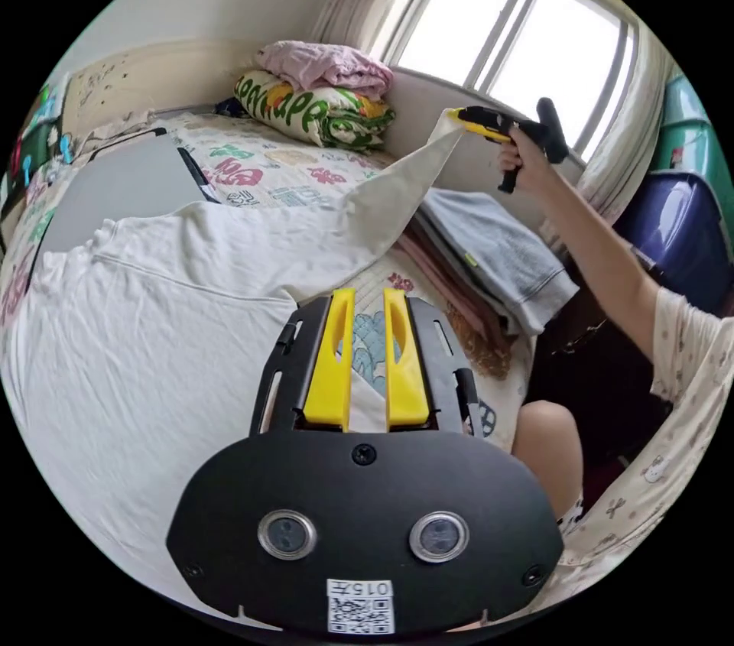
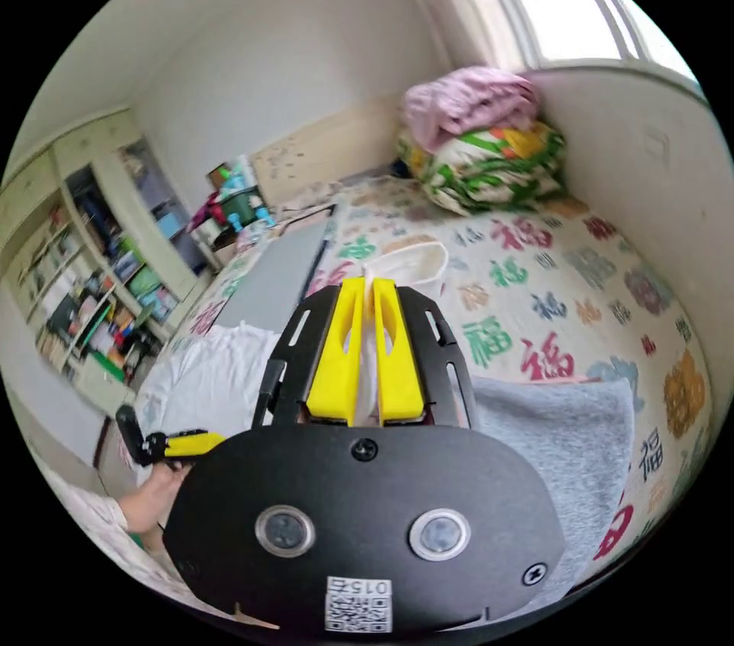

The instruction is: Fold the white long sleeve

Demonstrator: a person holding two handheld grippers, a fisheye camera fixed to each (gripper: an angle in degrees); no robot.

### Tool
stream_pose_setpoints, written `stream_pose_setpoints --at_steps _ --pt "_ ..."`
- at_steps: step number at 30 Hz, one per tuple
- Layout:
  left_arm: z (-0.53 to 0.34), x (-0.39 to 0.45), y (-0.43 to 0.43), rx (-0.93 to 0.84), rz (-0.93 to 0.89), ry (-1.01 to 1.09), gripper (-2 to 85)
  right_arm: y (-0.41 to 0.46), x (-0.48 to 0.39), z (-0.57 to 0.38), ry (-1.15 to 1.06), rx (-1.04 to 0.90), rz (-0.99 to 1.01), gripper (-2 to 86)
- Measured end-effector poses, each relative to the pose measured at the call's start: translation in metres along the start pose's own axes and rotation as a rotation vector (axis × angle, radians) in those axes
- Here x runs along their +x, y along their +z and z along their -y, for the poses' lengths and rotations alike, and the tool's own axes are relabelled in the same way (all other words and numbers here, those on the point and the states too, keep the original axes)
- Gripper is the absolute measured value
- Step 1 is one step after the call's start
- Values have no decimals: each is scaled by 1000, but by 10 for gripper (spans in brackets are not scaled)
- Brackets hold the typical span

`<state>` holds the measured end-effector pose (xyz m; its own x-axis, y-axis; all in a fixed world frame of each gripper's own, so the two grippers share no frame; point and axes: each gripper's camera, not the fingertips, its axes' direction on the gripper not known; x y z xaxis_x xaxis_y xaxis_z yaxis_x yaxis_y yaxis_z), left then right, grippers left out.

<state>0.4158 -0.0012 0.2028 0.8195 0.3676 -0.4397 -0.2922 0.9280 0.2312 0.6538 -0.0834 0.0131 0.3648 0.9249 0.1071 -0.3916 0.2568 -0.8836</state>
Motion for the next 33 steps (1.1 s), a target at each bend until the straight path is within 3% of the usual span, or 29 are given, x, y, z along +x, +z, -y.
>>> stream_pose_setpoints --at_steps 5,11,17,23,33 --pt "-118 -62 -72 208 -226 -290 71 20 -132 -108 -362 -66 191 14" --pt "-271 -128 -57 203 -390 -630 135 94 -178 -248 -426 -287 365 18" --pt "-325 -123 -32 153 -350 -658 159 114 -186 -302 -675 -398 254 34" --pt "-345 -124 -24 146 -348 -675 136 116 -135 -310 -609 -392 413 53" --pt "-367 -121 -49 159 -240 -710 82 158 -86 -318 -523 -440 264 91"
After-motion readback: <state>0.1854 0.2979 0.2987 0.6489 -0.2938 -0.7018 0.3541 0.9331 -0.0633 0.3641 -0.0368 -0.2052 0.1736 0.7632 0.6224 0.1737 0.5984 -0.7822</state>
